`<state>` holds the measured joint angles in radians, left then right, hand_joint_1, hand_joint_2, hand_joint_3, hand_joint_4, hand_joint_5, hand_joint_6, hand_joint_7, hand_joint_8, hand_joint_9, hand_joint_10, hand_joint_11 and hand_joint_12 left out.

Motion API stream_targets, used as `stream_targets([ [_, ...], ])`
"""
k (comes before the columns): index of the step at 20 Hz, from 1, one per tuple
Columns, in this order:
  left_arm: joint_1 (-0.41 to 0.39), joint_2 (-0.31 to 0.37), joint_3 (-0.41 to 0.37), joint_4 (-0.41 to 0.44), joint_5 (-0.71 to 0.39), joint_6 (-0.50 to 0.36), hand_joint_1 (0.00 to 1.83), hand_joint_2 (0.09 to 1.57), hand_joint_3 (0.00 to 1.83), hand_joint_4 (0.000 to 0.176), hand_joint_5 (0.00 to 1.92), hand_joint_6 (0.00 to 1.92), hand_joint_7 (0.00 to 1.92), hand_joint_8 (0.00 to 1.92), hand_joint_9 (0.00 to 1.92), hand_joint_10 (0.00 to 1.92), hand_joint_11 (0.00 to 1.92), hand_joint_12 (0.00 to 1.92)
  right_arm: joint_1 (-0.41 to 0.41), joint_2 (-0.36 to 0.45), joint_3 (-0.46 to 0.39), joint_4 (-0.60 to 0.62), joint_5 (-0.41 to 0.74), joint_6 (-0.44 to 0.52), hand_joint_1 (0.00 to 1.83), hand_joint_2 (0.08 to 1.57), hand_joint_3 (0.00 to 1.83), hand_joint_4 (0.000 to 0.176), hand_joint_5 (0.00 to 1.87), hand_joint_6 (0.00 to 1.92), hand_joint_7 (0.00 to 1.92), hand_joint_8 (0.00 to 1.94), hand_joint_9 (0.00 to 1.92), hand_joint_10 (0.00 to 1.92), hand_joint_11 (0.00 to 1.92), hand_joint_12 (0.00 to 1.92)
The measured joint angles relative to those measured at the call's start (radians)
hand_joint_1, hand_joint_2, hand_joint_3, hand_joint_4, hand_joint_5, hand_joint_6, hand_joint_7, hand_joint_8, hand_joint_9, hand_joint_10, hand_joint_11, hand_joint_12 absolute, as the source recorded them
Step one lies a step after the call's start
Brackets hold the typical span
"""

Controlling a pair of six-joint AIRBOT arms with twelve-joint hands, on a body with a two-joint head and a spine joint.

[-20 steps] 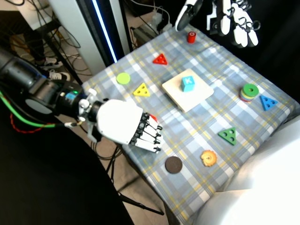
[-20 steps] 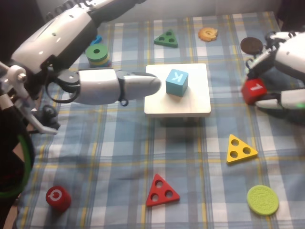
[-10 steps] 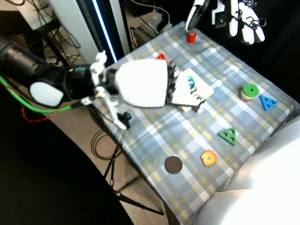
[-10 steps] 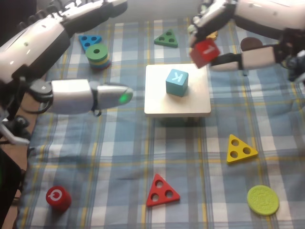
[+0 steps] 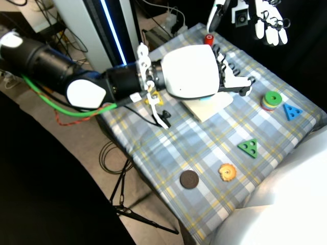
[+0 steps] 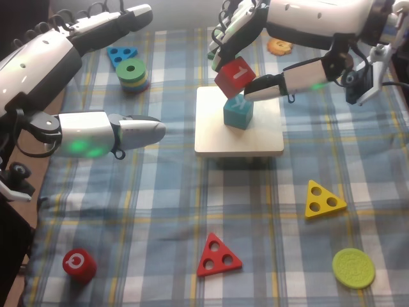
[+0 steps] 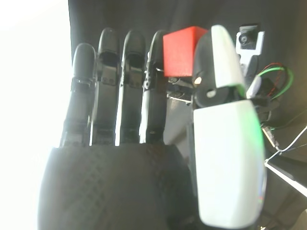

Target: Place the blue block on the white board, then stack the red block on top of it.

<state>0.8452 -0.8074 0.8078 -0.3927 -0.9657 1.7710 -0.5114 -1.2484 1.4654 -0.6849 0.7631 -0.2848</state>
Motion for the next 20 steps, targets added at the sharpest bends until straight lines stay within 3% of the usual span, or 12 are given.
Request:
stream_targets([
  [3,0.0,0.0,0.0,-0.001,-0.001,0.0,0.83,0.9,0.0,0.132,0.27,0.0,0.22,0.0,0.19,0.0,0.0,0.25,0.0,-0.007,0.002,-0.02,-0.009,0.013,1.17,1.07,0.0,0.0,1.07,0.83,0.86,0.0,0.68,0.0,0.16,0.92],
  [9,0.0,0.0,-0.001,-0.006,-0.002,0.0,0.83,0.9,0.0,0.127,0.28,0.0,0.23,0.0,0.19,0.0,0.0,0.3,0.0,-0.007,0.002,-0.03,-0.032,0.026,1.17,1.07,0.0,0.0,1.07,0.81,0.87,0.0,0.75,0.02,0.15,1.14],
  [13,0.0,0.0,-0.001,-0.008,-0.005,0.0,0.82,0.89,0.0,0.133,0.28,0.0,0.25,0.0,0.21,0.0,0.0,0.38,0.0,-0.006,0.0,-0.03,-0.037,0.035,1.18,1.06,0.0,0.0,1.11,0.75,0.89,0.0,0.78,0.01,0.22,1.04],
  [14,0.0,0.0,-0.001,-0.009,-0.006,0.0,0.82,0.89,0.0,0.141,0.28,0.0,0.24,0.0,0.21,0.0,0.0,0.38,0.0,-0.007,-0.002,-0.031,-0.037,0.036,1.18,1.06,0.0,0.0,1.1,0.77,0.88,0.0,0.77,0.01,0.22,1.01],
  [18,0.0,0.0,-0.005,-0.008,-0.008,0.0,0.81,0.89,0.0,0.142,0.28,0.0,0.24,0.0,0.21,0.0,0.0,0.36,0.0,0.002,-0.01,-0.031,-0.041,0.038,1.17,1.08,0.0,0.0,1.06,0.84,0.87,0.0,0.76,0.0,0.21,1.0],
  [20,0.0,0.0,-0.005,-0.013,-0.01,0.0,0.81,0.89,0.0,0.156,0.27,0.0,0.24,0.0,0.21,0.0,0.0,0.33,0.0,0.015,-0.014,-0.031,-0.042,0.038,1.17,1.07,0.0,0.0,1.07,0.82,0.87,0.0,0.76,0.0,0.21,1.02],
])
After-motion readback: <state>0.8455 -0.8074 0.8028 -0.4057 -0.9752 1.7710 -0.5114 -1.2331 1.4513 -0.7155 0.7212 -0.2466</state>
